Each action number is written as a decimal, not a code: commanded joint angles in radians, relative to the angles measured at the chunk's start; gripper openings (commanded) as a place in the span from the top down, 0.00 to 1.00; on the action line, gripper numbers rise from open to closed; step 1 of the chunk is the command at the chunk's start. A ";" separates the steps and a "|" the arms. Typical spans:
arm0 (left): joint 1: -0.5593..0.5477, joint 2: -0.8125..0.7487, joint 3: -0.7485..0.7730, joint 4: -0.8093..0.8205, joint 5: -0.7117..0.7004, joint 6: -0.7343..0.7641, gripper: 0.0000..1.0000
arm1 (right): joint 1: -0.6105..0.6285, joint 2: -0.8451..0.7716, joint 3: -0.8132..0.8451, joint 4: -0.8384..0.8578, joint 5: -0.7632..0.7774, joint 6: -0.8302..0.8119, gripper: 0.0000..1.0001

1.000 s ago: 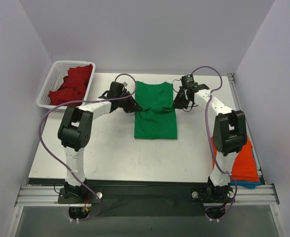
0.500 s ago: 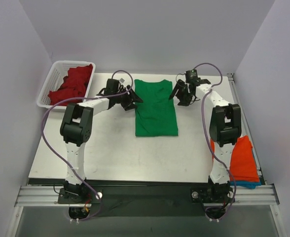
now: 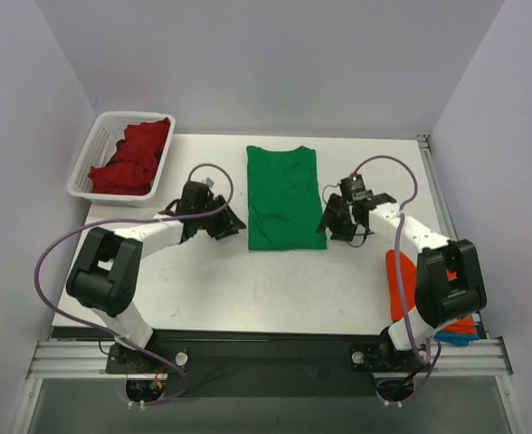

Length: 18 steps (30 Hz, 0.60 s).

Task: Fold and stack the t-shirts
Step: Fold the folded rectangular tshirt in 1/3 of the way

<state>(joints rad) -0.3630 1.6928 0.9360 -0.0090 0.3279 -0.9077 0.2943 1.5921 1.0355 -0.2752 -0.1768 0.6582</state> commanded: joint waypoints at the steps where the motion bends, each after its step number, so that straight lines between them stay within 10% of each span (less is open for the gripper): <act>1: -0.051 -0.036 -0.077 0.053 -0.033 0.019 0.54 | 0.015 -0.070 -0.093 0.070 0.068 0.037 0.55; 18: -0.128 0.077 -0.126 0.190 -0.007 -0.007 0.45 | 0.057 0.055 -0.126 0.136 0.100 0.049 0.55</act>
<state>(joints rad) -0.4812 1.7283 0.7971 0.1383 0.3294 -0.9142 0.3477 1.6424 0.9112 -0.1448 -0.1093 0.6933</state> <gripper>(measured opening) 0.559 0.448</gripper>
